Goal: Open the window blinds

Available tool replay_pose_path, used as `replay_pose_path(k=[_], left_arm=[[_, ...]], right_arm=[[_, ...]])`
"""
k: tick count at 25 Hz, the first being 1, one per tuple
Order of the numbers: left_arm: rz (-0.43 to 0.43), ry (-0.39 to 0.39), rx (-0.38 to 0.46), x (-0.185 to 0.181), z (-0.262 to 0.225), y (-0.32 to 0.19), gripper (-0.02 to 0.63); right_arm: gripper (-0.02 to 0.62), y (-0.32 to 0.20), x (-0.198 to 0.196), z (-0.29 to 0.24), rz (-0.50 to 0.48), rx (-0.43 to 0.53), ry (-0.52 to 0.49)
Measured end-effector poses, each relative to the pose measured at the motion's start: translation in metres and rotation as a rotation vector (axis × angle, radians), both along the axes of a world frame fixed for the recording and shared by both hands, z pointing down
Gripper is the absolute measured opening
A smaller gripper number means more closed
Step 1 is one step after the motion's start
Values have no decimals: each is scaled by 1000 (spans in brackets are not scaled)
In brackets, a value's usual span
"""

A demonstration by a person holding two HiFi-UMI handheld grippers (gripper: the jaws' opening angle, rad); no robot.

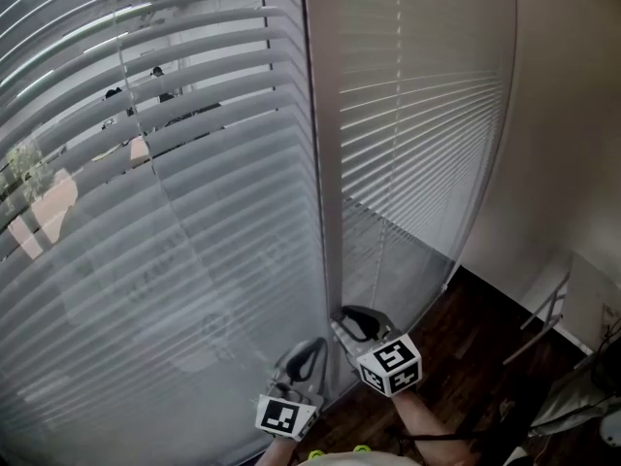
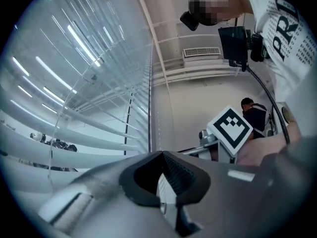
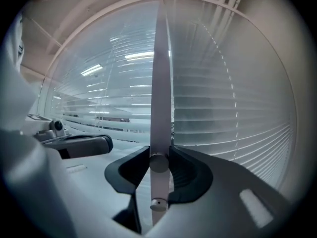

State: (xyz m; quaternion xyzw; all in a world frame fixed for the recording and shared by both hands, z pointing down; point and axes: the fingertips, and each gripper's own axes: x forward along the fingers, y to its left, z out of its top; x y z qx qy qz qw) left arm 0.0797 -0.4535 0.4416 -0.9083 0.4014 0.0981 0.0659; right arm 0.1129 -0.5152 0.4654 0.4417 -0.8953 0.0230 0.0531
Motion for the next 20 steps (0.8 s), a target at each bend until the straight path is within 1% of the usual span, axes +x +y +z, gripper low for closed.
replay_pose_path(k=[1, 3, 6, 9, 11, 14, 16, 17, 19, 20], left_arm=[[-1, -8, 2, 0, 0, 0, -6], [3, 12, 8, 1, -2, 1, -6], [7, 23, 12, 1, -3, 3, -6], [2, 20, 15, 0, -4, 4, -6], [-1, 20, 16, -1, -4, 3, -6], [-4, 16, 16, 0, -4, 1, -6], [-3, 16, 15, 1, -4, 0, -6], [-4, 10, 11, 2, -4, -1, -6], [-6, -8, 3, 3, -3, -2, -6], [-3, 0, 5, 3, -3, -2, -6]], right_arm=[[127, 0, 0, 0, 1, 8, 15], [129, 0, -1, 1, -1, 27, 53], [132, 3, -3, 0, -11, 70, 142], [132, 10, -5, -10, -22, 142, 221], [132, 15, -4, -16, -32, 197, 293], [136, 19, -4, -16, -56, 267, 439], [173, 20, -7, -11, -79, 305, 540], [176, 20, -9, -7, -88, 333, 608], [176, 19, -12, 2, -93, 420, 802], [175, 17, -13, 8, -89, 468, 908]])
